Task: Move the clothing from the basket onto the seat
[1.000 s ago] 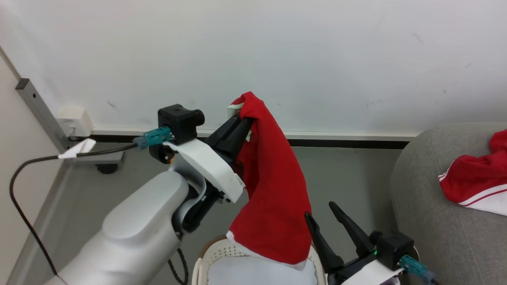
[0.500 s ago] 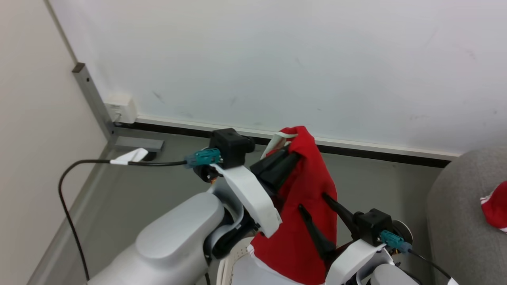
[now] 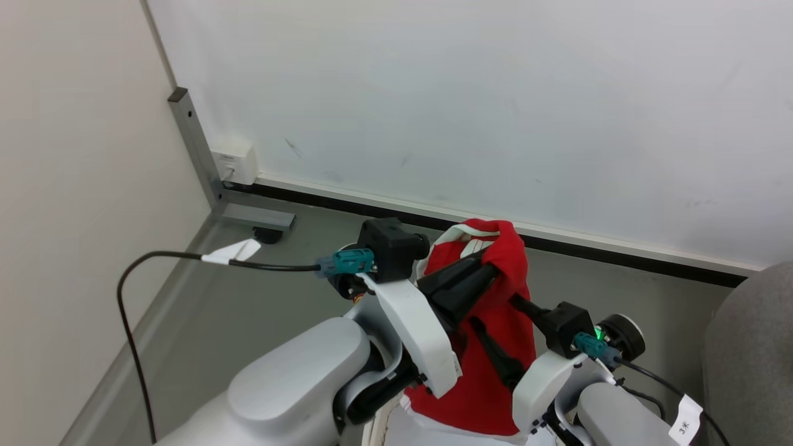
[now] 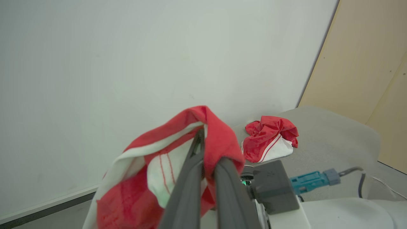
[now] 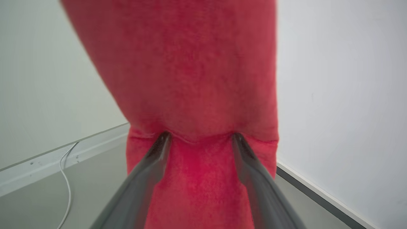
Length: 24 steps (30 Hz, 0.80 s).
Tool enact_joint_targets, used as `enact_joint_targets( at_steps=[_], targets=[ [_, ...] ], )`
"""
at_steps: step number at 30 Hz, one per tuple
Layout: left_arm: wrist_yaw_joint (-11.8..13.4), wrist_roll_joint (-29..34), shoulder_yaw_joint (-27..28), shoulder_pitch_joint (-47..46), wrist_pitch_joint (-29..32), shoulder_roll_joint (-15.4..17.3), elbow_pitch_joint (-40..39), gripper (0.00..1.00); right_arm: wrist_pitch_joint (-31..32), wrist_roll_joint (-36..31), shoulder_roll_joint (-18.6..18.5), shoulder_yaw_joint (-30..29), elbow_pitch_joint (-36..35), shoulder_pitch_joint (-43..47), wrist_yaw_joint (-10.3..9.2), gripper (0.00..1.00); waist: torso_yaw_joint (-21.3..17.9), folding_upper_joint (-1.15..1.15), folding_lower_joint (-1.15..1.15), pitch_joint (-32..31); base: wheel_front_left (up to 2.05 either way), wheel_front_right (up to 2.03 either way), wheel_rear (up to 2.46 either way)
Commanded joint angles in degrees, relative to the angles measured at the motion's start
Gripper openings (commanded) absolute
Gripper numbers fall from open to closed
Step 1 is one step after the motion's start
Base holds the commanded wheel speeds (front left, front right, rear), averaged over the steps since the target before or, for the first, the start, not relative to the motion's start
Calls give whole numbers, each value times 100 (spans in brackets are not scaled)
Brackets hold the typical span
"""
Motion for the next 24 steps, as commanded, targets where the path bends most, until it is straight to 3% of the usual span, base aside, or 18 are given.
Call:
enact_joint_targets(
  at_steps=[1, 3, 4, 6, 7, 8, 9, 24],
  targets=[
    [1, 1, -11, 67, 5, 28, -16, 0, 4, 14, -36, 47, 63, -140, -13, 100, 35, 0, 0, 3, 0, 0, 0],
    [4, -6, -13, 69, 4, 42, -9, 0, 4, 36, -39, 70, 81, -192, -13, 100, 63, 0, 0, 7, 0, 0, 0],
    [4, -10, -14, 69, 2, 48, -9, 0, 4, 34, -46, 75, 92, -227, -13, 92, 74, 0, 0, 12, 0, 0, 0],
    [5, -15, -15, 68, -5, 55, -8, 0, 4, 2, -60, 85, 95, -284, -13, 47, 91, 0, 0, 20, 0, 0, 0],
    [8, -16, -17, 67, -8, 59, -10, 0, 4, -25, -64, 80, 81, -304, -13, 41, 95, 0, 0, 25, 0, 0, 0],
    [12, -17, -18, 65, -11, 62, -13, 0, 4, -47, -66, 73, 56, -307, -13, 25, 100, 0, 0, 31, 0, 0, 0],
    [9, -18, -17, 64, -13, 69, -15, 0, 4, -71, -68, 70, 27, -301, -13, 0, 102, 0, 0, 37, 0, 0, 0],
    [58, -88, 63, 50, -93, 174, 95, 0, 3, -138, -156, -49, -282, -56, -13, 0, -26, 0, 0, 87, 0, 0, 0]
  ],
)
